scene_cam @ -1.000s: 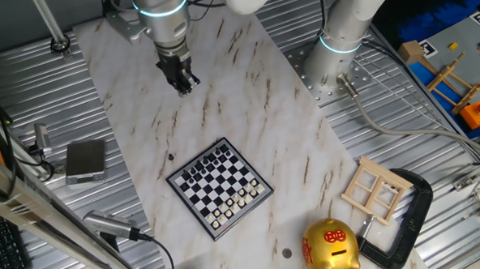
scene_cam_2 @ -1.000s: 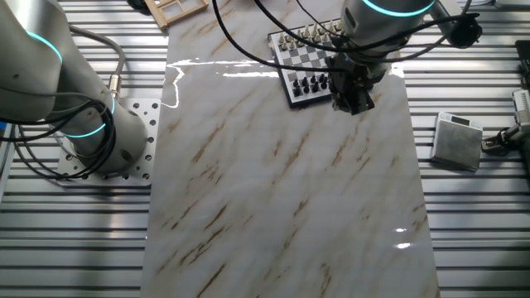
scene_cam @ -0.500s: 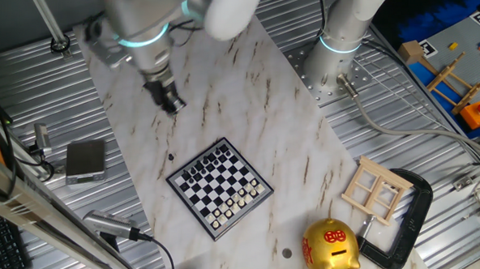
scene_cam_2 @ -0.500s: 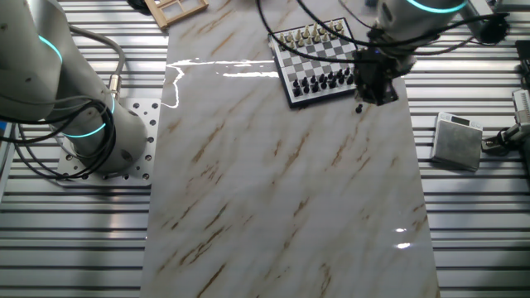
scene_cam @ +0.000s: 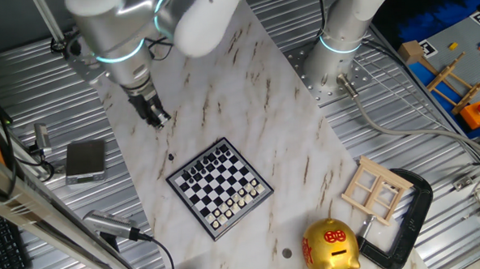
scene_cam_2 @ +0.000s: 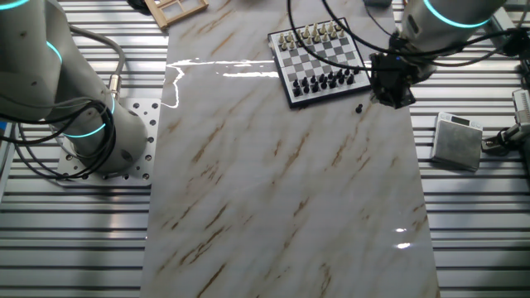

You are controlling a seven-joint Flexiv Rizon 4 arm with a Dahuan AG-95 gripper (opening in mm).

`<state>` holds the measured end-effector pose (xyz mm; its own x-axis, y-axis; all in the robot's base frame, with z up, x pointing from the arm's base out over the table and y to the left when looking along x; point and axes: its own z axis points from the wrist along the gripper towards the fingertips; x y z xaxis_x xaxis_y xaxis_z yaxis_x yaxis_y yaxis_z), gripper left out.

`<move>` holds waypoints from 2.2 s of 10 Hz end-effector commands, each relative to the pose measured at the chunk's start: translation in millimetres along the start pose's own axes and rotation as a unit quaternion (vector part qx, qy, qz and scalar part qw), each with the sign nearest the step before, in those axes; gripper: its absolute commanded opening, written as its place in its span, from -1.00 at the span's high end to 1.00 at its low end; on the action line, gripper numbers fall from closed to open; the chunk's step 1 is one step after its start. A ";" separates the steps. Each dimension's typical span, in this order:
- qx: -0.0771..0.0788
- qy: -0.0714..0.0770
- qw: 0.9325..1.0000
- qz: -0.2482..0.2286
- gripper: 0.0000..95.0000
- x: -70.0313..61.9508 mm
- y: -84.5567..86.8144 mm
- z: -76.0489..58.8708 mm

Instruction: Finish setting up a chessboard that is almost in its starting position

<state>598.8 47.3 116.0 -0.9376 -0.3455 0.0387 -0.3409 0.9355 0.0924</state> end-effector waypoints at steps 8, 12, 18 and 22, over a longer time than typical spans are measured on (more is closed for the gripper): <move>0.005 -0.001 1.000 0.017 1.00 -15.3 18.6 23.8; 0.007 0.000 1.000 0.010 1.00 -15.1 20.0 25.8; 0.009 0.002 1.000 0.028 0.60 -15.1 20.0 25.9; 0.010 -0.004 1.000 0.030 0.60 -12.1 20.0 27.5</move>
<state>600.4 72.9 89.5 -0.9562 -0.2903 0.0359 -0.2872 0.9550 0.0746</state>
